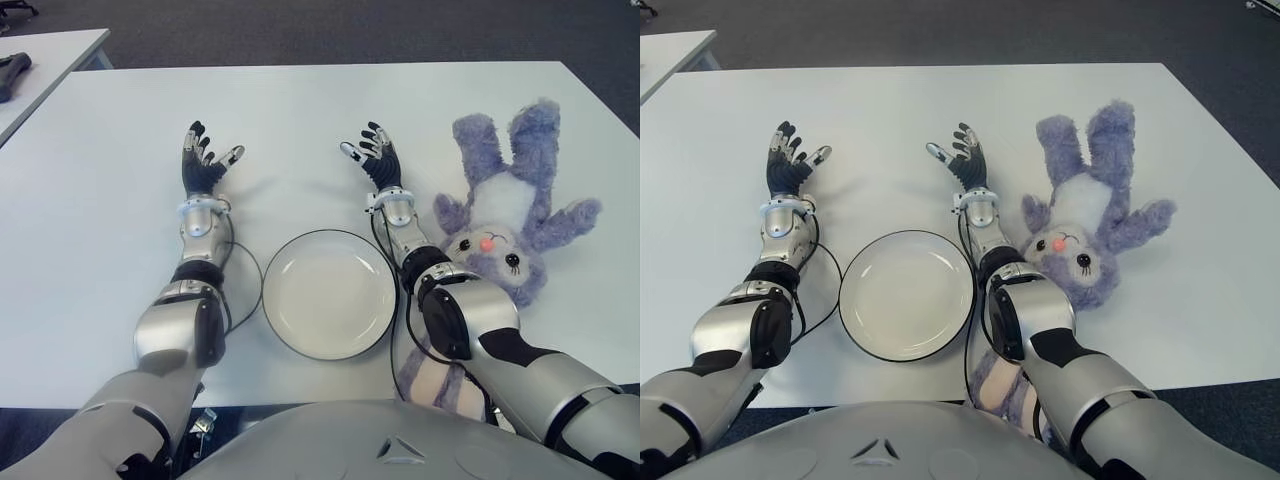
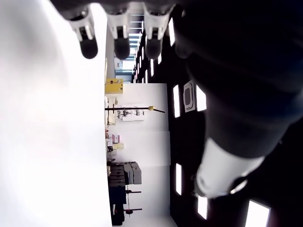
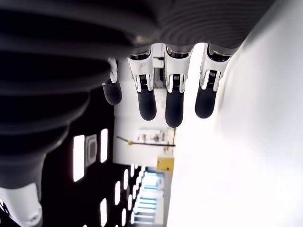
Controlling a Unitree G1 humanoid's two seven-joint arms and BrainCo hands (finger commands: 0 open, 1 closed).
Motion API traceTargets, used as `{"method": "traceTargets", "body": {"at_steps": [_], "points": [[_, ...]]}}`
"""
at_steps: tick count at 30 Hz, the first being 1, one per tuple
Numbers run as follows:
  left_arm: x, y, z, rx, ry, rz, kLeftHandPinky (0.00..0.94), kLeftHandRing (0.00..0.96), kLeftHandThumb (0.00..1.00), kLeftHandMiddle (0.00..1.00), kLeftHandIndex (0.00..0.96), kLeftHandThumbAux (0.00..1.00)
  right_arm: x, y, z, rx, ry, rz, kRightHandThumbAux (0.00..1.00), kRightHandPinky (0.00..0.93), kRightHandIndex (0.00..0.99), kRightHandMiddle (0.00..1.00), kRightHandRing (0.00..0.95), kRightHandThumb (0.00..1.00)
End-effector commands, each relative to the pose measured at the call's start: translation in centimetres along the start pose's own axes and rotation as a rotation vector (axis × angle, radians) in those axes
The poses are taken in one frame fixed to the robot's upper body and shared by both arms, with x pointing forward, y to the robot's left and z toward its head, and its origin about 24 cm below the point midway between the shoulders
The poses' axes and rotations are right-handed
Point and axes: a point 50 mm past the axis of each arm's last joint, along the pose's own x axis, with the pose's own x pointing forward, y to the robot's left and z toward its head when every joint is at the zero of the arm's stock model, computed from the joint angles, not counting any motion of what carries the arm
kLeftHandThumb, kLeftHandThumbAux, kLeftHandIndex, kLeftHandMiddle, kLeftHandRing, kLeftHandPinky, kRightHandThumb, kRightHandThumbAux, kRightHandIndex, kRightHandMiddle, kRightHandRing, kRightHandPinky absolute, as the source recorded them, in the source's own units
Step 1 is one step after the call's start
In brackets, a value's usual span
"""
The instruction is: Put the doll into the plate.
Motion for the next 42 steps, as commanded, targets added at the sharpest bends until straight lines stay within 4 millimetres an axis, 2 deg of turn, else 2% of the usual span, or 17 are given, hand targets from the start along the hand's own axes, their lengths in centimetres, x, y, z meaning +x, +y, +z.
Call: {"method": "traceTargets", "body": {"at_steps": [1, 10, 14, 24, 34, 42], "points": [[-9.9, 1.2, -11.5, 0.022, 0.52, 0.039, 0.051, 0.012, 0.0, 0.014, 0.013, 0.843, 0.7, 0.5, 1.3, -0.063, -0.041, 0.041, 0.562, 0.165, 0.068, 0.131, 0.146, 0.0], [-9.8, 1.1, -11.5, 0.023, 0.519, 0.037, 0.055, 0.017, 0.0, 0.017, 0.012, 0.866, 1.7, -0.1, 3.1, -0.093, -0.108, 0.038, 0.557, 0.147, 0.056, 0.127, 0.134, 0.0], [-9.8, 1.1, -11.5, 0.021, 0.517, 0.034, 0.053, 0.016, 0.0, 0.015, 0.011, 0.864, 2.3, -0.6, 4.8, -0.113, -0.181, 0.027, 0.569, 0.142, 0.047, 0.127, 0.134, 0.0], [-9.8, 1.1, -11.4, 0.025, 0.505, 0.03, 0.052, 0.012, 0.0, 0.013, 0.016, 0.855, 3.1, -1.3, 6.7, -0.148, -0.259, 0.025, 0.592, 0.104, 0.029, 0.103, 0.11, 0.0], [-9.6, 1.1, -11.4, 0.023, 0.522, 0.042, 0.03, 0.0, 0.0, 0.002, 0.014, 0.824, 3.6, -1.5, 8.4, -0.191, -0.323, 0.024, 0.591, 0.085, 0.013, 0.074, 0.081, 0.0], [-9.6, 1.1, -11.4, 0.034, 0.522, 0.035, 0.04, 0.003, 0.0, 0.006, 0.011, 0.826, 3.7, -1.7, 8.9, -0.196, -0.344, 0.027, 0.598, 0.059, 0.011, 0.063, 0.067, 0.0]]}}
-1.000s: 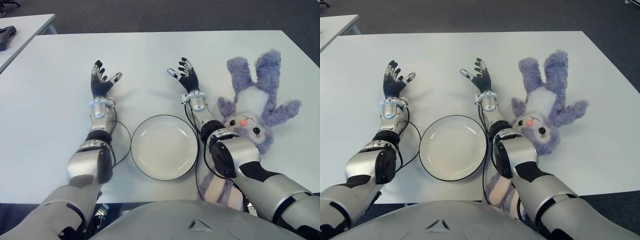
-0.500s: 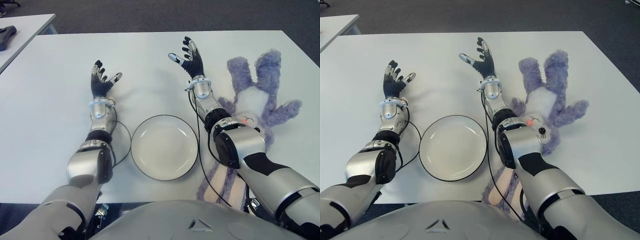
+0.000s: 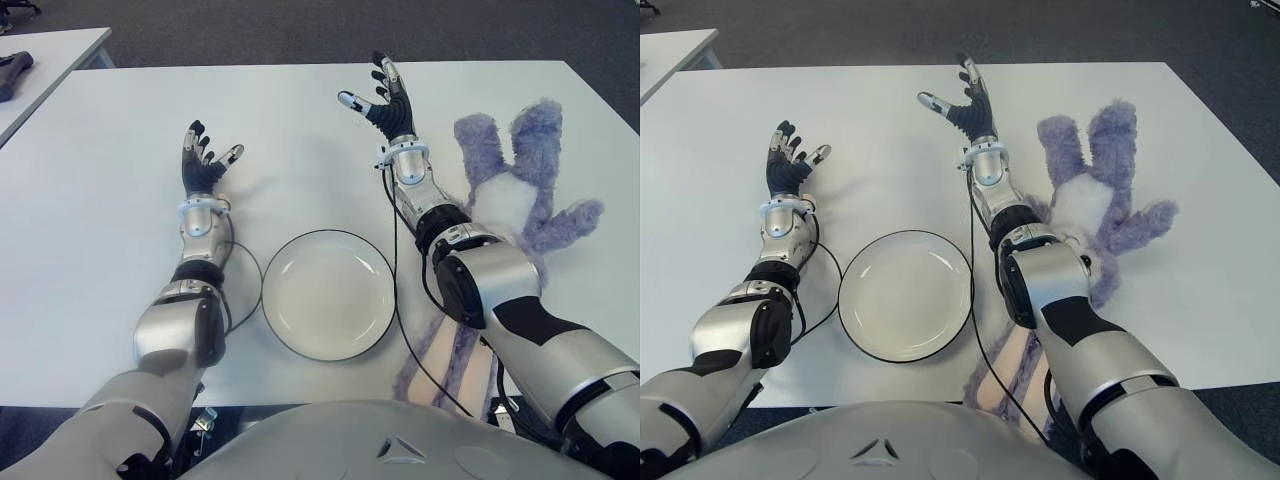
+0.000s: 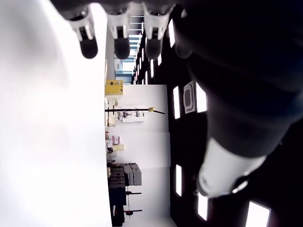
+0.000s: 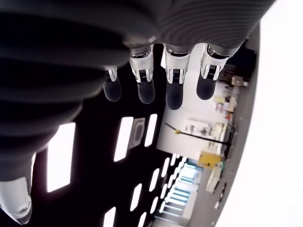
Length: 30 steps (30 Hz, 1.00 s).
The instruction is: Put the doll into the plate.
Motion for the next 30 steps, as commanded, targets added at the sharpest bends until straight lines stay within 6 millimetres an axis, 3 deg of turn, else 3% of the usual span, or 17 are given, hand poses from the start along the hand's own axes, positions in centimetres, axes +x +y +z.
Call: {"method": "traceTargets", "body": {"at_steps": [1, 19, 30], "points": [[-9.7, 1.1, -11.4, 0.031, 0.525, 0.036, 0.04, 0.003, 0.0, 0.006, 0.01, 0.826, 0.7, -0.2, 1.2, -0.019, -0.055, 0.013, 0.598, 0.059, 0.011, 0.063, 0.067, 0.0], [-9.7, 0.9, -11.5, 0.018, 0.529, 0.035, 0.041, 0.008, 0.0, 0.011, 0.01, 0.839, 2.6, -1.7, 4.3, 0.026, -0.155, 0.027, 0.564, 0.065, 0.022, 0.064, 0.064, 0.0], [-9.7, 0.7, -11.5, 0.01, 0.534, 0.043, 0.027, 0.004, 0.0, 0.01, 0.01, 0.811, 3.1, -3.0, 5.0, -0.031, -0.189, 0.078, 0.59, 0.016, 0.0, 0.026, 0.022, 0.0]]}}
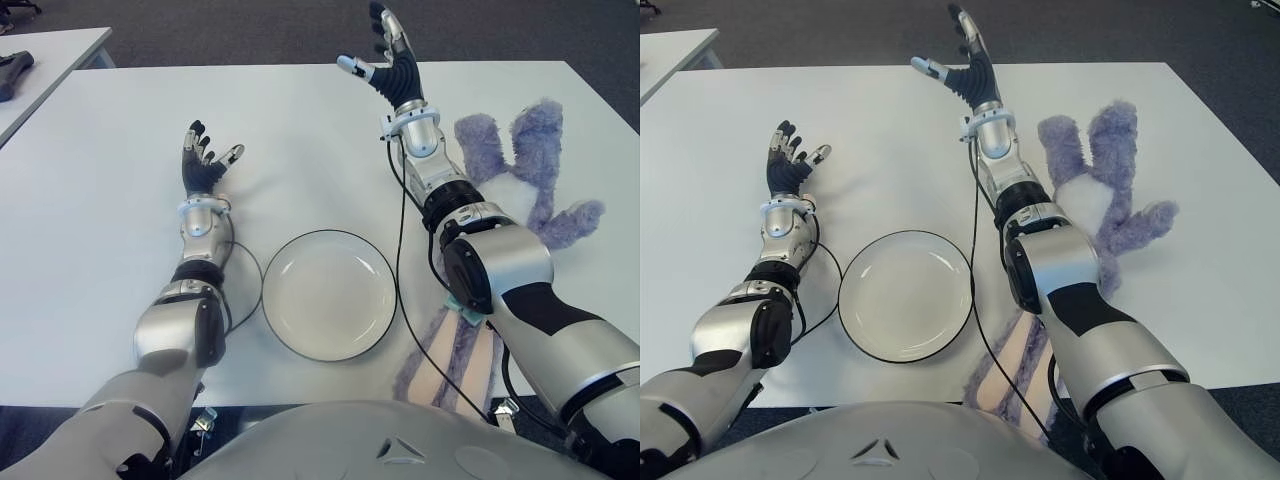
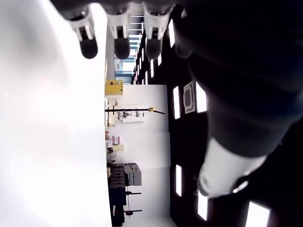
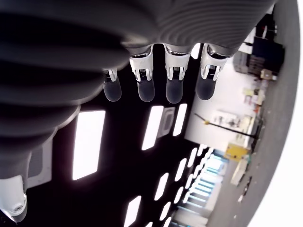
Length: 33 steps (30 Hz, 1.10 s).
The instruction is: Put the doll into the plate.
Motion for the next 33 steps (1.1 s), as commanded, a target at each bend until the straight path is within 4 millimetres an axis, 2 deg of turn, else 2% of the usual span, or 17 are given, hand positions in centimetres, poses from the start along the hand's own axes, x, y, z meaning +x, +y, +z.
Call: {"method": "traceTargets", "body": {"at_steps": [1, 9, 11, 17, 25, 29, 33], "points": [[-9.7, 0.8, -11.5, 0.013, 0.534, 0.043, 0.027, 0.004, 0.0, 0.01, 0.01, 0.81, 0.6, -1.5, 0.8, -0.035, -0.04, 0.031, 0.59, 0.016, 0.0, 0.025, 0.021, 0.0], [-9.7, 0.7, -11.4, 0.012, 0.523, 0.036, 0.036, 0.004, 0.0, 0.012, 0.013, 0.823, 0.7, -3.8, 1.4, -0.12, -0.085, 0.046, 0.584, 0.03, 0.0, 0.013, 0.014, 0.016], [-9.7, 0.7, -11.3, 0.01, 0.508, 0.033, 0.04, 0.008, 0.004, 0.012, 0.02, 0.831, 0.4, -4.9, 1.6, -0.169, -0.121, 0.042, 0.544, 0.028, 0.0, 0.008, 0.011, 0.014], [-9.6, 0.6, -11.2, -0.002, 0.502, 0.034, 0.038, 0.01, 0.028, 0.012, 0.026, 0.84, -0.4, -6.0, 2.0, -0.239, -0.183, 0.025, 0.509, 0.019, 0.0, 0.007, 0.007, 0.025], [-9.5, 0.5, -11.2, -0.009, 0.511, 0.041, 0.041, 0.01, 0.04, 0.014, 0.028, 0.83, -1.8, -6.8, 1.7, -0.279, -0.235, -0.02, 0.517, 0.026, 0.005, 0.028, 0.02, 0.025], [-9.4, 0.6, -11.2, 0.006, 0.511, 0.036, 0.035, 0.007, 0.037, 0.01, 0.022, 0.824, -3.5, -6.7, 0.8, -0.291, -0.259, -0.044, 0.521, 0.031, 0.014, 0.037, 0.026, 0.05], [-9.4, 0.6, -11.2, 0.008, 0.514, 0.037, 0.032, 0.006, 0.032, 0.008, 0.02, 0.822, -4.4, -6.7, 0.5, -0.315, -0.28, -0.059, 0.518, 0.029, 0.019, 0.039, 0.027, 0.06]]}}
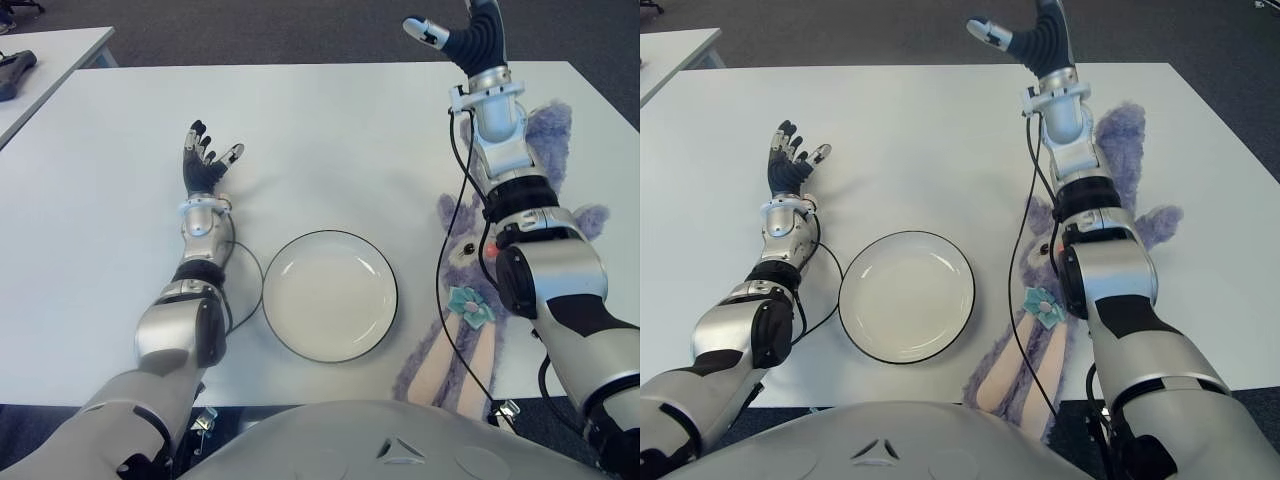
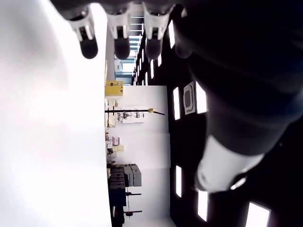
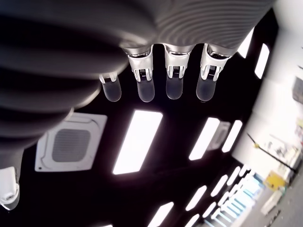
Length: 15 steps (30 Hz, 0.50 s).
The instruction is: Put the doll into the plate.
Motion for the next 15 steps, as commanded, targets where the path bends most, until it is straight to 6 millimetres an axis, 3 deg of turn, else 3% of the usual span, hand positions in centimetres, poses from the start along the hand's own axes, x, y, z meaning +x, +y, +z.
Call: {"method": "traceTargets", "body": {"at_steps": [1, 15], "points": [[-9.4, 0.8, -11.2, 0.013, 0.517, 0.038, 0.029, 0.005, 0.032, 0.009, 0.021, 0.819, -3.5, 0.9, -0.9, -0.069, -0.013, 0.017, 0.527, 0.031, 0.027, 0.047, 0.035, 0.066], [-9.3, 1.1, -11.3, -0.009, 0.537, 0.049, 0.032, 0.0, 0.025, 0.009, 0.021, 0.808, -8.3, -0.7, -1.7, -0.263, -0.07, 0.023, 0.559, 0.0, 0.047, 0.053, 0.023, 0.037]]}}
